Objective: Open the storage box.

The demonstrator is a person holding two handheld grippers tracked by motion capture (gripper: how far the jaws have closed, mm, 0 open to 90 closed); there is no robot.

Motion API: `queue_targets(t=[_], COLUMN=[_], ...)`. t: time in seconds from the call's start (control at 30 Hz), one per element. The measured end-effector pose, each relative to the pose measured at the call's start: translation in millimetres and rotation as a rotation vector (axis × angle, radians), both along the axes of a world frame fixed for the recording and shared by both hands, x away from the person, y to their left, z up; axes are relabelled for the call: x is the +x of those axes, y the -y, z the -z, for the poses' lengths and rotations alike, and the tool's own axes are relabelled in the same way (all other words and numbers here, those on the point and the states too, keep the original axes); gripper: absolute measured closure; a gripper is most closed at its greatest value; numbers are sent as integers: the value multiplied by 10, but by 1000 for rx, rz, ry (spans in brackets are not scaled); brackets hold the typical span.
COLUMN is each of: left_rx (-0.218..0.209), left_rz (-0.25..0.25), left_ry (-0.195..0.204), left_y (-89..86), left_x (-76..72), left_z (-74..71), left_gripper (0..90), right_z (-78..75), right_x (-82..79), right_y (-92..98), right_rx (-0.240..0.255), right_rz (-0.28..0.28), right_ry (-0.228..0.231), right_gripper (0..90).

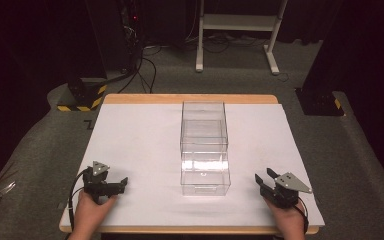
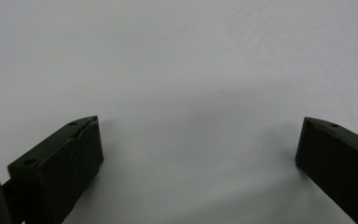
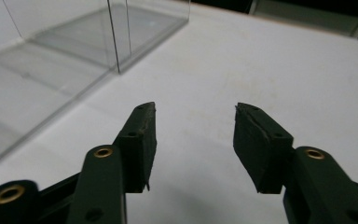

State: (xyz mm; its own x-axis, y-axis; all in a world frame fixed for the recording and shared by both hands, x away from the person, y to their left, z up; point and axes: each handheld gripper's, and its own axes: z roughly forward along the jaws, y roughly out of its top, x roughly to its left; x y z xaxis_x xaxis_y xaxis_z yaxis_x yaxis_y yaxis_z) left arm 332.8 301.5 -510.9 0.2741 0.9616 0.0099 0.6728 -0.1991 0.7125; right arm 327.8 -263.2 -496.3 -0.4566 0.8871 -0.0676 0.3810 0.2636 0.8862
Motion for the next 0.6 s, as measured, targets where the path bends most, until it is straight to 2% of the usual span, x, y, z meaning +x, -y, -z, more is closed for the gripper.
queue_targets(t=[0.03,0.3,0.6], left_rx=[2,0,0], left_rz=[2,1,1], left_ry=[1,0,-1], left_y=[-2,0,-1], left_x=[1,0,0], left_z=[-1,0,0], left_gripper=[8,8,8], right_z=[10,20,24], right_x=[27,74,91], right_y=[-8,-29,-31], right_rx=[-6,-27,-36], right_rz=[0,19,6], right_ry=[-26,-70,-83], right_gripper=[459,393,371])
